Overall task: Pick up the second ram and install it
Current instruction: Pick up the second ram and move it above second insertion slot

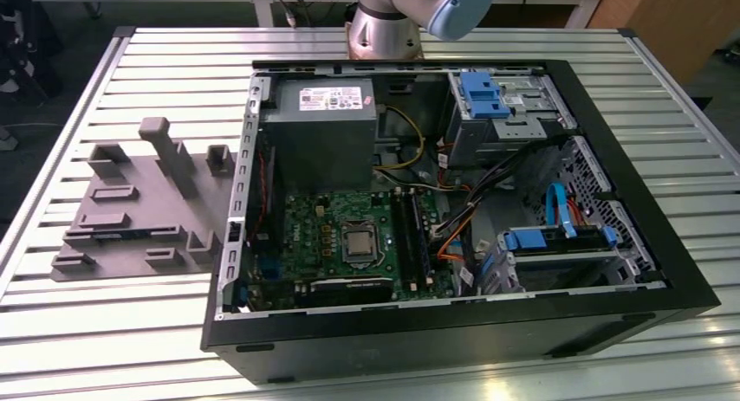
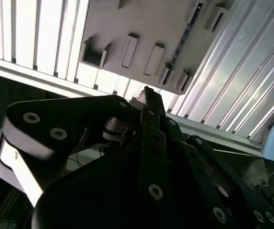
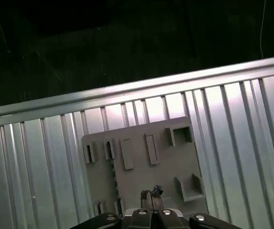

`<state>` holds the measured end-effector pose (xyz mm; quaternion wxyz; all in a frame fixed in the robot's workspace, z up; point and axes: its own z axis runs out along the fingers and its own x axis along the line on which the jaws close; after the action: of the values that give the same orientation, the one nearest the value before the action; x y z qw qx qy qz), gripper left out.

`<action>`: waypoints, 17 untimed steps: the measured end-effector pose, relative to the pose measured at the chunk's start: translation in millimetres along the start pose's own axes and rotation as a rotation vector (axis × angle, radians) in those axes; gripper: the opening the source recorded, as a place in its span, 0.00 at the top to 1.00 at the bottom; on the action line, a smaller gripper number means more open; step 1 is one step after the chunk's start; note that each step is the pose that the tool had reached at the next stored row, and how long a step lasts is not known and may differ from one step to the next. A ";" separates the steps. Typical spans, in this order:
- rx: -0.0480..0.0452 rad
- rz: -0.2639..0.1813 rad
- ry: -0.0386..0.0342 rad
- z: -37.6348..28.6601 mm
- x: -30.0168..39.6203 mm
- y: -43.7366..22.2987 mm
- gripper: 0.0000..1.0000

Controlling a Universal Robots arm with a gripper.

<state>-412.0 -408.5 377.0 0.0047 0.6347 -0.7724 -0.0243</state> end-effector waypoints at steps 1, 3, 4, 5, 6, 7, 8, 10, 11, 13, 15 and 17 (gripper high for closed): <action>-0.0001 -0.005 0.0003 0.0 0.0 0.0 0.89; -0.0004 -0.016 0.0007 0.0 0.0 0.1 0.89; -0.0005 -0.022 0.0010 0.0 0.1 0.2 0.89; -0.0006 -0.027 0.0012 0.0 0.1 0.2 0.89; -0.0008 -0.033 0.0015 0.0 0.1 0.3 0.89; -0.0009 -0.039 0.0017 0.0 0.1 0.3 0.89; -0.0010 -0.044 0.0019 0.0 0.1 0.3 0.89; -0.0013 -0.055 0.0024 0.0 0.1 0.4 0.89; -0.0014 -0.061 0.0027 0.0 0.1 0.5 0.89; -0.0017 -0.072 0.0032 0.0 0.2 0.6 0.89; -0.0020 -0.083 0.0036 0.0 0.2 0.7 0.89; -0.0022 -0.094 0.0041 0.0 0.2 0.7 0.89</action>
<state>-412.7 -408.5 377.0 0.0059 0.6703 -0.7417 -0.0241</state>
